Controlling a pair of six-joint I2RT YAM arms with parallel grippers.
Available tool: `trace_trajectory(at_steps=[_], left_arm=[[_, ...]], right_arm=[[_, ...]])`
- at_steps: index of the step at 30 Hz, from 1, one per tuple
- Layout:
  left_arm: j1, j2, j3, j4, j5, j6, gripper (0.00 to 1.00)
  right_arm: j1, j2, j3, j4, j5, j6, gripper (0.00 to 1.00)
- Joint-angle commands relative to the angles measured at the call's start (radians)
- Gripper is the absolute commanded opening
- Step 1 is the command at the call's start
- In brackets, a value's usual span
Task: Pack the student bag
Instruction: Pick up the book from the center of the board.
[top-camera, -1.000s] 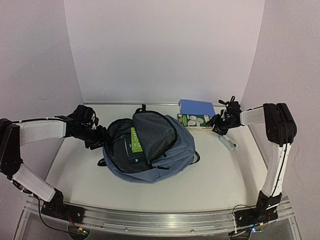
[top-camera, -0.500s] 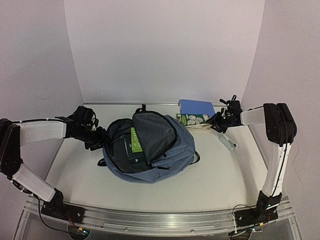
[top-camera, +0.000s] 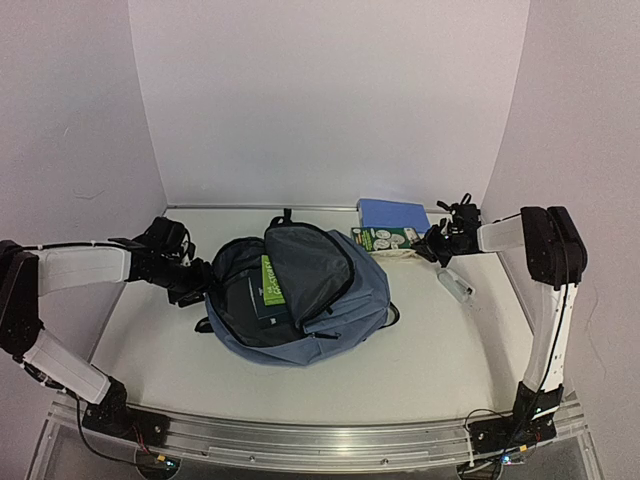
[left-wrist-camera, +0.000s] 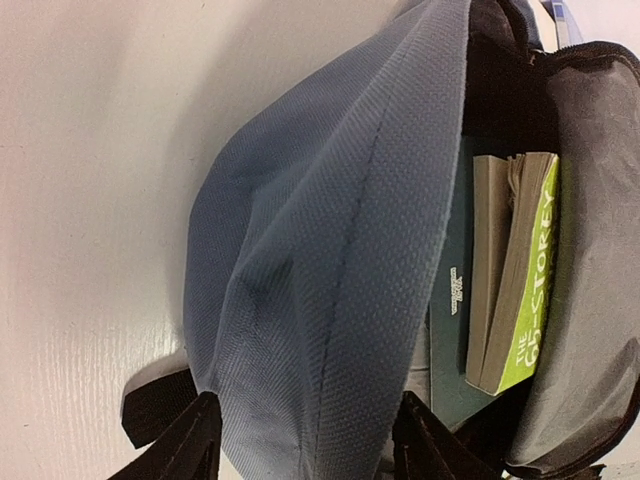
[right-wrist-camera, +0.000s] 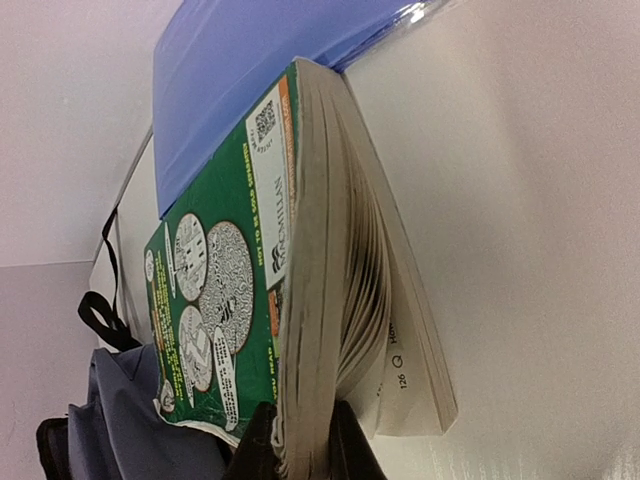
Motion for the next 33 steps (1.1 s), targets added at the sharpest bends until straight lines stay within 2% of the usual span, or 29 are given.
trace_trajectory(at_steps=[1, 10, 16, 19, 24, 33], left_arm=[[0.005, -0.073, -0.009, 0.007, -0.021, -0.001, 0.59], [0.005, -0.233, -0.02, -0.054, -0.12, 0.021, 0.87], [0.005, -0.327, 0.029, -0.074, -0.091, 0.133, 0.92], [0.005, -0.334, 0.094, -0.079, -0.023, 0.235, 0.91], [0.004, -0.28, 0.23, -0.08, 0.172, 0.38, 0.9], [-0.034, -0.162, 0.401, 0.024, 0.486, 0.417, 0.91]], right_arm=[[0.007, -0.051, 0.023, 0.116, -0.039, 0.029, 0.01], [0.008, -0.329, -0.035, 0.154, -0.037, 0.039, 0.0], [0.019, -0.512, -0.017, 0.136, -0.093, -0.023, 0.0], [0.044, -0.573, 0.033, 0.069, -0.156, -0.089, 0.0], [0.141, -0.647, 0.141, -0.123, -0.225, -0.243, 0.0], [0.39, -0.693, 0.222, -0.226, -0.423, -0.328, 0.0]])
